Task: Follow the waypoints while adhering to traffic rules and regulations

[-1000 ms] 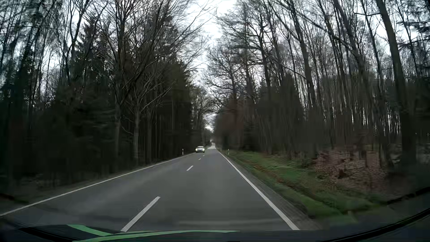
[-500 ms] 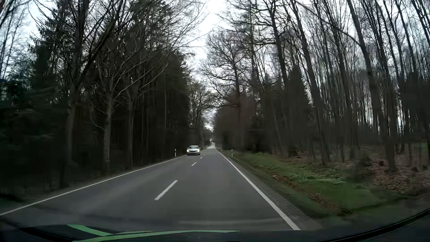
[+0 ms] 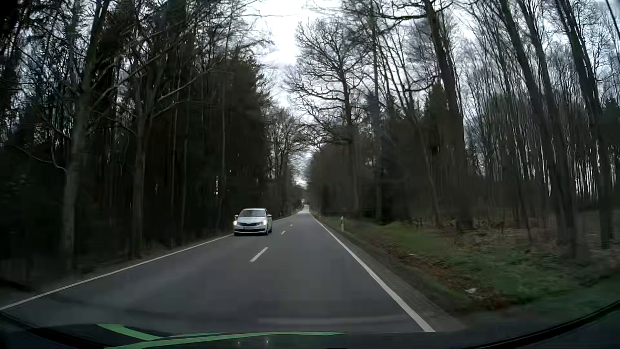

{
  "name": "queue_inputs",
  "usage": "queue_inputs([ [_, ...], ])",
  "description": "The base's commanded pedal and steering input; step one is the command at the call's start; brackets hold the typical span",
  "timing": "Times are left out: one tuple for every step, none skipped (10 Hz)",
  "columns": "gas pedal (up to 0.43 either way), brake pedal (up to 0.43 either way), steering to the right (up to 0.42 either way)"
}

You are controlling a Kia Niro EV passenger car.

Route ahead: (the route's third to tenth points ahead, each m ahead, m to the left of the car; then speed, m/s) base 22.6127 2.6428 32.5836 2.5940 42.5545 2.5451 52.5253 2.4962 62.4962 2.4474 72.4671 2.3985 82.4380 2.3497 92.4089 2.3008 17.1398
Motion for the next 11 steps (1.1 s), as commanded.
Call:
queue_inputs([
  [0.220,0.000,0.001],
  [0.228,0.000,0.000],
  [0.228,0.000,0.000],
  [0.228,0.000,-0.001],
  [0.240,0.000,-0.001],
  [0.240,0.000,-0.002],
  [0.240,0.000,-0.003],
  [0.240,0.000,-0.003],
  [0.240,0.000,-0.003],
  [0.240,0.000,-0.003],
  [0.240,0.000,-0.003],
])
